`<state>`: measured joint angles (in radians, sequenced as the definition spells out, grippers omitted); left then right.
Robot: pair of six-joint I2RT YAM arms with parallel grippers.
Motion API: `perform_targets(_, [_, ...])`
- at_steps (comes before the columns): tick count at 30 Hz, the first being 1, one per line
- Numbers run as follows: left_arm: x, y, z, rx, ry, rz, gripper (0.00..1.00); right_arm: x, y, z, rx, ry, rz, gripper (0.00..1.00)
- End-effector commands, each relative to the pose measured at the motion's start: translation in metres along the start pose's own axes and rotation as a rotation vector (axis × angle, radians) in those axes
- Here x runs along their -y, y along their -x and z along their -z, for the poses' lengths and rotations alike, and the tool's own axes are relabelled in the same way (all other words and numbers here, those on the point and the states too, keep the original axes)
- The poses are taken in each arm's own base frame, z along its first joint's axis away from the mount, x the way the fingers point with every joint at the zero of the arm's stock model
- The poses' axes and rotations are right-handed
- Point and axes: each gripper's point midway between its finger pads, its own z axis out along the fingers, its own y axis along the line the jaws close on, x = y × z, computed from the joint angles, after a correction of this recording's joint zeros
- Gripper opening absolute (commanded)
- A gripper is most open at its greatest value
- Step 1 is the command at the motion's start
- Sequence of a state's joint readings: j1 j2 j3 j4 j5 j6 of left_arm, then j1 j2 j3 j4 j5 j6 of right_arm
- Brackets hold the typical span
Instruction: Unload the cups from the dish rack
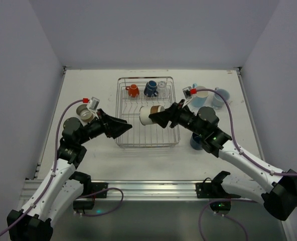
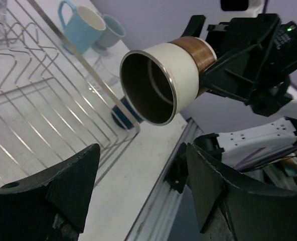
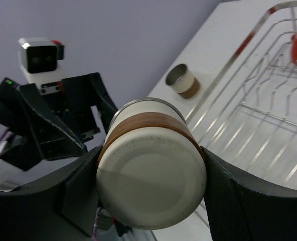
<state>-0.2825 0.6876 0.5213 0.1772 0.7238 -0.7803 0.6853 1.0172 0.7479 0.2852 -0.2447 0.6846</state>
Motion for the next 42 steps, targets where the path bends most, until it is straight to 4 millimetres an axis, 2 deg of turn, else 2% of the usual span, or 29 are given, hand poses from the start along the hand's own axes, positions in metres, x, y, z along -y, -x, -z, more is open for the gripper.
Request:
perform_targets(1, [0.048,0.012,0.004,0.013,-0.208,0.059,0.73,-0.056,0.012,0.002,0.019,0.28,-0.111,0.38])
perform_targets(3, [0.052,0.008,0.003,-0.002,-0.23,0.101,0.73,-0.066,0.009,0.004,0.01,0.34,-0.145,0.38])
perform_targets(10, [0.055,0.005,0.002,-0.01,-0.236,0.134,0.74,-0.075,-0.009,0.0,-0.05,0.411,-0.217,0.38])
perform_targets(13, [0.054,0.003,-0.002,-0.019,-0.242,0.141,0.74,-0.077,-0.016,-0.007,-0.073,0.415,-0.235,0.38])
perform_targets(16, [0.056,0.002,-0.005,-0.022,-0.254,0.144,0.69,-0.076,-0.027,-0.017,-0.107,0.412,-0.254,0.38])
perform_targets(19, [0.055,0.004,-0.008,-0.014,-0.252,0.145,0.56,-0.073,-0.035,-0.024,-0.122,0.416,-0.282,0.38])
perform_targets(20, [0.054,0.005,-0.008,-0.008,-0.249,0.143,0.47,-0.073,-0.036,-0.025,-0.126,0.418,-0.295,0.38])
perform_targets(22, [0.053,0.008,-0.009,0.01,-0.243,0.141,0.38,-0.07,-0.04,-0.027,-0.131,0.418,-0.304,0.39])
perform_targets(23, [0.052,0.009,-0.01,0.017,-0.242,0.14,0.25,-0.069,-0.042,-0.027,-0.134,0.416,-0.309,0.39])
perform_targets(24, [0.053,0.011,-0.01,0.027,-0.247,0.134,0.2,-0.067,-0.044,-0.027,-0.138,0.411,-0.312,0.42])
perform_targets(25, [0.052,0.014,-0.011,0.038,-0.241,0.132,0.15,-0.065,-0.047,-0.028,-0.143,0.408,-0.315,0.46])
perform_targets(26, [0.051,0.016,-0.012,0.048,-0.231,0.13,0.07,-0.063,-0.05,-0.027,-0.148,0.402,-0.318,0.64])
perform_targets(27, [0.047,0.016,-0.013,0.049,-0.211,0.138,0.03,-0.062,-0.051,-0.026,-0.147,0.4,-0.317,0.73])
perform_targets(28, [0.046,0.025,-0.015,0.076,-0.191,0.101,0.0,-0.062,-0.05,-0.024,-0.144,0.402,-0.312,0.81])
perform_targets(29, [0.042,0.029,-0.018,0.082,-0.159,0.081,0.0,-0.058,-0.055,-0.022,-0.154,0.385,-0.306,0.91])
perform_targets(30, [0.026,0.023,-0.021,0.045,-0.069,0.112,0.0,-0.055,-0.057,-0.021,-0.155,0.373,-0.3,0.97])
perform_targets(31, [0.025,0.046,-0.026,0.084,-0.016,0.02,0.0,-0.055,-0.054,-0.018,-0.133,0.361,-0.271,0.99])
perform_targets(32, [0.017,0.053,-0.028,0.074,0.043,-0.015,0.0,-0.05,-0.056,-0.016,-0.133,0.337,-0.262,0.99])
perform_targets(33, [-0.005,0.039,-0.026,-0.021,0.172,0.022,0.0,-0.042,-0.062,-0.014,-0.151,0.297,-0.257,0.99])
perform_targets(34, [-0.014,0.073,-0.033,0.004,0.276,-0.096,0.0,-0.038,-0.061,-0.013,-0.14,0.271,-0.245,0.99])
perform_targets(35, [-0.025,0.079,-0.031,-0.018,0.356,-0.123,0.0,-0.037,-0.06,-0.008,-0.13,0.259,-0.211,0.99])
perform_targets(36, [-0.04,0.075,-0.023,-0.065,0.455,-0.126,0.0,-0.029,-0.066,-0.006,-0.148,0.217,-0.205,0.99])
perform_targets(37, [-0.053,0.101,-0.02,-0.031,0.563,-0.201,0.0,-0.026,-0.066,-0.003,-0.146,0.197,-0.192,0.99])
perform_targets(38, [-0.06,0.107,-0.014,-0.036,0.628,-0.225,0.0,-0.018,-0.066,0.001,-0.135,0.151,-0.161,0.99])
perform_targets(39, [-0.075,0.118,-0.001,-0.037,0.756,-0.266,0.0,-0.013,-0.066,0.004,-0.132,0.126,-0.147,0.99])
perform_targets(40, [-0.083,0.125,0.008,-0.031,0.83,-0.285,0.0,-0.008,-0.066,0.006,-0.126,0.103,-0.113,0.99])
perform_targets(41, [-0.092,0.123,0.02,-0.058,0.905,-0.291,0.0,-0.003,-0.065,0.011,-0.12,0.064,-0.102,0.99])
perform_targets(42, [-0.103,0.134,0.031,-0.047,0.997,-0.305,0.0,0.0,-0.063,0.014,-0.116,0.045,-0.086,0.99])
